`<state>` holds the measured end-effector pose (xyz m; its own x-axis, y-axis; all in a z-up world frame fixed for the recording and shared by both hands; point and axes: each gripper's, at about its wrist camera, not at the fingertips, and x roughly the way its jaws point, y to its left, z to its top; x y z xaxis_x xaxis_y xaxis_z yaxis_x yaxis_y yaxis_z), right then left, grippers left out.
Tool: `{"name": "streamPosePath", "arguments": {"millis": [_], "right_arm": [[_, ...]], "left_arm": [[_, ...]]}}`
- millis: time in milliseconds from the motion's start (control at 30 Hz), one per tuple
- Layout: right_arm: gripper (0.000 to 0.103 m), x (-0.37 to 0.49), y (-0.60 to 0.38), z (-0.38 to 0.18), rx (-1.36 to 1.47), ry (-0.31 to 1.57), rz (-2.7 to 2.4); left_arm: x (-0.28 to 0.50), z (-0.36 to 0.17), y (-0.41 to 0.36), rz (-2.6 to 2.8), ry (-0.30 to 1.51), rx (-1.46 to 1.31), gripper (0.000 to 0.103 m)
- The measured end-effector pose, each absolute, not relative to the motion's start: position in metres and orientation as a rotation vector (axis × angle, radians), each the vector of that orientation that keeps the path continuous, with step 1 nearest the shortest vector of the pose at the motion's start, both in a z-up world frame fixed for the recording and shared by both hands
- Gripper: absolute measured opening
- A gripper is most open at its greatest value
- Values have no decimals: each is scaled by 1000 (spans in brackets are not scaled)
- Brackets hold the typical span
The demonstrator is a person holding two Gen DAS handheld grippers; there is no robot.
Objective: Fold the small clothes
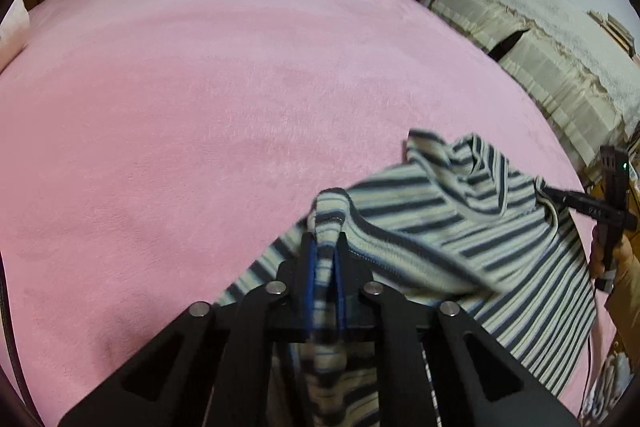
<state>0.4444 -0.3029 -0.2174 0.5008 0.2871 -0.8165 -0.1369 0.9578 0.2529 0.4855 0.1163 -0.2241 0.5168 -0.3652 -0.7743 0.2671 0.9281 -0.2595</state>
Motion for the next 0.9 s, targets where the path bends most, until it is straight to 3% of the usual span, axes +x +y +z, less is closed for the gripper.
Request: {"name": "streamPosePath", "arguments": {"millis": [300,600,900], "right_arm": [[4,421,-316,-187,197,814,155],[4,435,-317,-221,189,901,-2],[4,425,-302,-190,111,767,-13]], "left_arm": [[459,-191,137,-203,774,-212,3],[469,-230,136,-24,859,-196,4],[464,-214,133,-3,773,-157,4]]}}
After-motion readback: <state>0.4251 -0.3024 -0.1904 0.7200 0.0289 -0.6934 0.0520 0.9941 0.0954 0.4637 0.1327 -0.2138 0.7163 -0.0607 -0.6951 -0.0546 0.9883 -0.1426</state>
